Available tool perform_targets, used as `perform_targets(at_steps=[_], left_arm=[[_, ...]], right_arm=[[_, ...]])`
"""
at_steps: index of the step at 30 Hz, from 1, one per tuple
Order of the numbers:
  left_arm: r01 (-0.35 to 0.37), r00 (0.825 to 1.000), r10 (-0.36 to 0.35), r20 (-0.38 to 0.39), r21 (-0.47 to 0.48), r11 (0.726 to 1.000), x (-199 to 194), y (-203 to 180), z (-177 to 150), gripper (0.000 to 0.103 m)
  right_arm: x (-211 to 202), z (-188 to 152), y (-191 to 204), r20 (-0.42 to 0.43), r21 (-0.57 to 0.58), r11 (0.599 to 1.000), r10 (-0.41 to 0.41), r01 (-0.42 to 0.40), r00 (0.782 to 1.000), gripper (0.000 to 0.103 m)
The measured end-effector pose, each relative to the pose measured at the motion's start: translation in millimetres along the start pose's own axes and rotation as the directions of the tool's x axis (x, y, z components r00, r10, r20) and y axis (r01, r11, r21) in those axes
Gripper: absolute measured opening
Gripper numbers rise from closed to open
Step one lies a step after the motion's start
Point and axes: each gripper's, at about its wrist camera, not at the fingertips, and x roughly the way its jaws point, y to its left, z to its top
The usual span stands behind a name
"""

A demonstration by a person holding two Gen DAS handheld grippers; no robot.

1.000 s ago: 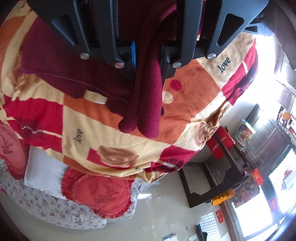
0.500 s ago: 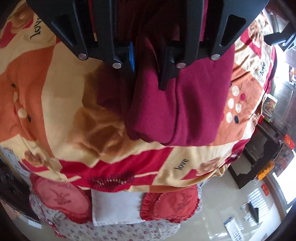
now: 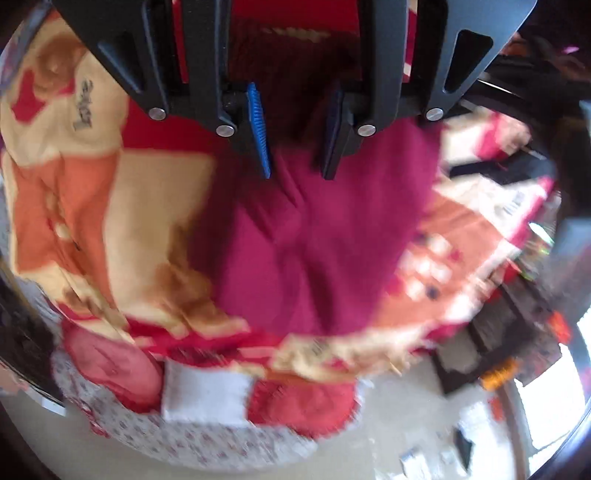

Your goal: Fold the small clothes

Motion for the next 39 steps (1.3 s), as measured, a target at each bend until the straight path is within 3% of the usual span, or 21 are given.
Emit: perform_targets(at_steps=[2,5,9,11,14,15,16,21,23,28,31,34,37,39], left_arm=[[-0.001,1.0,0.001,-0.019,0.012,1.0,3,-1,-3,0.077],[-0.012,1.0,0.012,0.004,0.027,1.0,-2,-2,-4,0.077],[-0.007,0.999,0.006,0.05,0.013,1.0,-10,-6,1,0.077],[0.003,0.999,-0.004,0.046,0.019,1.0,-8,-10,4,0.077],[-0.022,0.999,0.02,0.034,0.042,0.999,-3,-16,5,0.077],[-0.029,0.999,0.028,0.034,0.05,0.998,-2,-18,5,0.078],[-0.036,0.999,0.034,0.033,0.06,0.998,-2,-19,4,0.079],[-0.037,0.999,0.035,0.025,0.094,0.995,4,-25,2,0.079],[-0.047,0.999,0.045,0.017,0.102,0.994,7,-27,1,0.079],[-0.046,0.999,0.045,0.014,0.093,0.995,8,-25,1,0.08],[-0.045,0.999,0.044,0.015,0.084,0.995,8,-24,2,0.08],[-0.049,0.999,0.048,0.019,0.087,0.995,8,-24,2,0.08],[-0.046,0.999,0.044,0.017,0.081,0.996,7,-23,2,0.08],[-0.037,0.999,0.036,0.01,0.067,0.997,7,-21,1,0.08]], right_arm=[[18,-21,-15,-0.055,0.085,0.995,0.052,-0.047,0.997,0.01],[10,-25,-23,-0.03,0.119,0.989,0.097,-0.093,0.995,0.01],[-11,4,-35,0.073,0.187,0.97,0.145,-0.157,0.987,0.018],[-9,22,-41,0.107,0.229,0.964,0.116,-0.138,0.988,0.025],[14,50,-50,0.099,0.286,0.953,0.075,-0.1,0.992,0.026],[25,59,-52,0.081,0.303,0.946,0.093,-0.113,0.992,0.021],[34,65,-52,0.065,0.308,0.944,0.102,-0.117,0.993,0.001],[32,70,-50,0.085,0.22,0.975,-0.018,-0.001,0.996,0.0],[48,65,-56,0.054,0.229,0.973,-0.052,0.039,0.997,0.0],[32,59,-60,0.081,0.275,0.961,-0.037,0.013,0.996,0.0],[4,54,-45,0.112,0.231,0.972,-0.061,0.034,0.992,0.0],[-16,44,-24,0.13,0.159,0.987,0.009,-0.03,0.991,0.0],[-16,25,-8,0.096,0.115,0.993,0.022,-0.033,0.995,0.0],[0,9,-6,0.034,0.106,0.994,-0.032,0.028,0.999,0.0]])
